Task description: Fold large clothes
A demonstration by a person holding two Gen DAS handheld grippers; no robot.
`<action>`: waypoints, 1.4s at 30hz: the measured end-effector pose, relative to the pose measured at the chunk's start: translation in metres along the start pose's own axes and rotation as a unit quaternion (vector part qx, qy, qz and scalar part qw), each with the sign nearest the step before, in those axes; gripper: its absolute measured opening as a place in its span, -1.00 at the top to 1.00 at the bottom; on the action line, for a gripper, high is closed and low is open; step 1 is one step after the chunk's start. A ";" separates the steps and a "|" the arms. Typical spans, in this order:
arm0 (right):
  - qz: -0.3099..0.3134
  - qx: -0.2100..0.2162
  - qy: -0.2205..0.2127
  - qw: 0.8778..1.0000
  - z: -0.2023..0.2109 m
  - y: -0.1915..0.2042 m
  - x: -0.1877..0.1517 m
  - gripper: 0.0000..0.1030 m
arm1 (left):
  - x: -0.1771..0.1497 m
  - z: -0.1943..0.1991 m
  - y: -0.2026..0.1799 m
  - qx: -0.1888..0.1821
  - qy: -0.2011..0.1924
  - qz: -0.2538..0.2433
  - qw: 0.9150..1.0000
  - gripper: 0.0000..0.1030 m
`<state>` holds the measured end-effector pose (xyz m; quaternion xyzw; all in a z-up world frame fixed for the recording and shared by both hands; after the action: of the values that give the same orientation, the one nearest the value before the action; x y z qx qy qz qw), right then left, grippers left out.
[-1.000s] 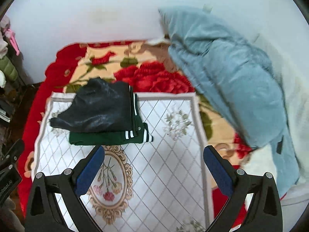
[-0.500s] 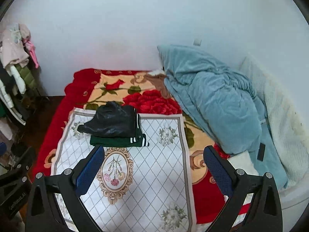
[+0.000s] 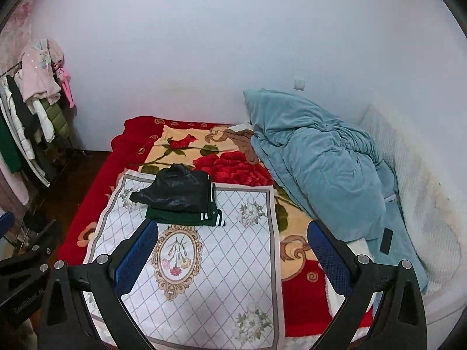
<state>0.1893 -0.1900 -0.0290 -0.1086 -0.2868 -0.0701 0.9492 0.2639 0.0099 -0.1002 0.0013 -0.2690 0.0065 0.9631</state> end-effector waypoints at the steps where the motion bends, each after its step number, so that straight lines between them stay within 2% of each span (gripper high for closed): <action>1: 0.001 0.004 0.005 1.000 0.002 0.000 -0.001 -1.00 | 0.000 0.002 0.000 0.001 0.001 0.000 1.000 -0.97; 14: 0.007 0.009 -0.006 1.000 0.034 -0.006 -0.002 -1.00 | -0.002 0.029 0.001 -0.005 -0.020 0.003 1.000 -0.97; 42: 0.021 0.018 -0.010 1.000 0.038 0.000 0.007 -1.00 | -0.006 0.040 0.008 -0.002 -0.028 0.010 1.000 -0.97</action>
<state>0.1755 -0.1814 0.0057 -0.0988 -0.2950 -0.0436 0.9494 0.2378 0.0177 -0.0693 -0.0037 -0.2959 0.0159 0.9551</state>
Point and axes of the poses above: each gripper's, at about its wrist camera, not at the fingertips, and z roughly against the way its jaws point, y to its left, x to its top, the point moved 10 cm from there along -z, roughly the way its jaws point, and after that the axes turned 14 degrees about y, right-handed, at the moved point
